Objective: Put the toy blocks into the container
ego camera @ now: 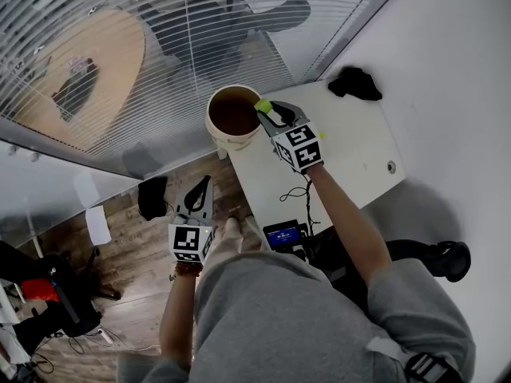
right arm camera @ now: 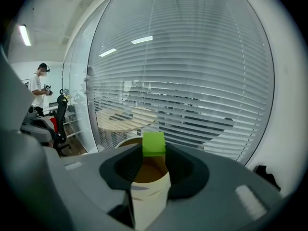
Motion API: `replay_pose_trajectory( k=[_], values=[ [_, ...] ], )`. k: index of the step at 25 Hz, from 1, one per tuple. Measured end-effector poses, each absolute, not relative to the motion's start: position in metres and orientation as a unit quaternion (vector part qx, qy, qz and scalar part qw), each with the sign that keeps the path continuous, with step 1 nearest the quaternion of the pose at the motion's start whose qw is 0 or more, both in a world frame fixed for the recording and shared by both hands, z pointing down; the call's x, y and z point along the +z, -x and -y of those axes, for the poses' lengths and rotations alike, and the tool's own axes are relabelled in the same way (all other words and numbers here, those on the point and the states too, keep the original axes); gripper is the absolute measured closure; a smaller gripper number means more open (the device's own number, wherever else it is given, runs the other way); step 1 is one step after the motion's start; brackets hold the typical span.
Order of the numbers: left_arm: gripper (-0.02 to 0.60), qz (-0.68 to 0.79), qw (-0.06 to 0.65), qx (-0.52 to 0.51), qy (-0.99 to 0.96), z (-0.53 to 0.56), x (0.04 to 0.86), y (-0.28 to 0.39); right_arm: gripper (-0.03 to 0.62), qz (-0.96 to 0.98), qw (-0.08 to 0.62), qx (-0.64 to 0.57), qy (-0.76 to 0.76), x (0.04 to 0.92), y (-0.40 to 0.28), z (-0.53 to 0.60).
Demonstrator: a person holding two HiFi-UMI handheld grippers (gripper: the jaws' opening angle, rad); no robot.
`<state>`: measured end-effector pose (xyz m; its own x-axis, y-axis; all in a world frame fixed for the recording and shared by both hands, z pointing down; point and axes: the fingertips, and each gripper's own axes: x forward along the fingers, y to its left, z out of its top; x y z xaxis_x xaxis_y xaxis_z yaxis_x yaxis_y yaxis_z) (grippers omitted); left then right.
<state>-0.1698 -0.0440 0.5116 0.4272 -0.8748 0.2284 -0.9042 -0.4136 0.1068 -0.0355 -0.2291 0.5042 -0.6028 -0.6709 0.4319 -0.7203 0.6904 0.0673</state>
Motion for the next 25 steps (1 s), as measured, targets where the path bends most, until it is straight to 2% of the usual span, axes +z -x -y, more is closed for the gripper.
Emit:
replay_pose_trajectory(
  k=[25],
  values=[
    [0.574, 0.54, 0.125, 0.075, -0.829, 0.045, 0.523, 0.183, 0.441, 0.889, 0.245, 0.074, -0.38, 0.529, 0.045, 0.241]
  ],
)
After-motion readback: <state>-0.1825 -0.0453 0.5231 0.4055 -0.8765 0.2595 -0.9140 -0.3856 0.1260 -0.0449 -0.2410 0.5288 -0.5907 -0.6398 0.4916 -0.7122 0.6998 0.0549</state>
